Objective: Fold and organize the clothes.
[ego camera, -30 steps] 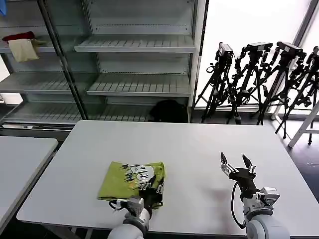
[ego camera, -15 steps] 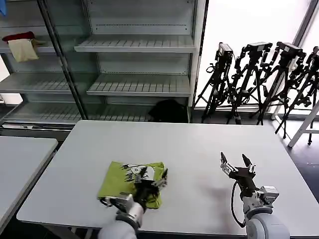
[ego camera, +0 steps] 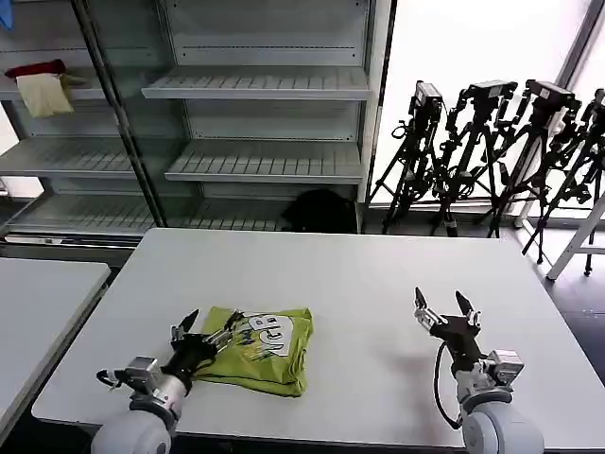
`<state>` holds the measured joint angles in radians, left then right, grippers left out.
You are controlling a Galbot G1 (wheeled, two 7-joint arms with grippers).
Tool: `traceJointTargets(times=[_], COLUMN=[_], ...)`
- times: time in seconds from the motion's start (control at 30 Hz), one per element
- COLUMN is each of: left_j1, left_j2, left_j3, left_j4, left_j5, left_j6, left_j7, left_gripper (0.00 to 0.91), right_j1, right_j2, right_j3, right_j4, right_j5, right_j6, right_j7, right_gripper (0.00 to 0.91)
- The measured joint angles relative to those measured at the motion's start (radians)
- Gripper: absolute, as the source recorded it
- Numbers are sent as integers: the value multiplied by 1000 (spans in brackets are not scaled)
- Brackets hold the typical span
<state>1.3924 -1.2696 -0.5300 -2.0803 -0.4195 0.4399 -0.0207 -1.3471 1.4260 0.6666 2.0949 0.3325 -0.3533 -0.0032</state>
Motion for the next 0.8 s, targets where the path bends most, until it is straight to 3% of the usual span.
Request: traceJointTargets(times=[0.47, 0.5, 0.53, 0.57, 0.67, 0.8], left_j1=[8, 9, 10, 12, 19, 25], left_j2=[10, 9, 8, 7, 3, -1], left_j3=[-29, -29, -29, -28, -26, -24], left_j4=[96, 99, 103, 106, 108, 108], left_j5=[-24, -28, -32, -38, -53, -77], left_j6=[-19, -18, -16, -14, -12, -11], left_j7=[29, 30, 30, 31, 34, 37], left_gripper=[907, 867, 746, 504, 20, 20], right_j1=[1, 2, 3, 4, 6, 8], right_j2=[2, 2, 3, 2, 2, 3], right_j3=[1, 1, 1, 1, 2, 3], right_j4=[-8, -9, -9, -10, -13, -17], right_j5=[0, 0, 0, 0, 0, -1], right_j6=[5, 5, 5, 5, 6, 8], right_j7=[1, 1, 1, 1, 1, 2], right_gripper=[907, 907, 907, 907, 907, 907])
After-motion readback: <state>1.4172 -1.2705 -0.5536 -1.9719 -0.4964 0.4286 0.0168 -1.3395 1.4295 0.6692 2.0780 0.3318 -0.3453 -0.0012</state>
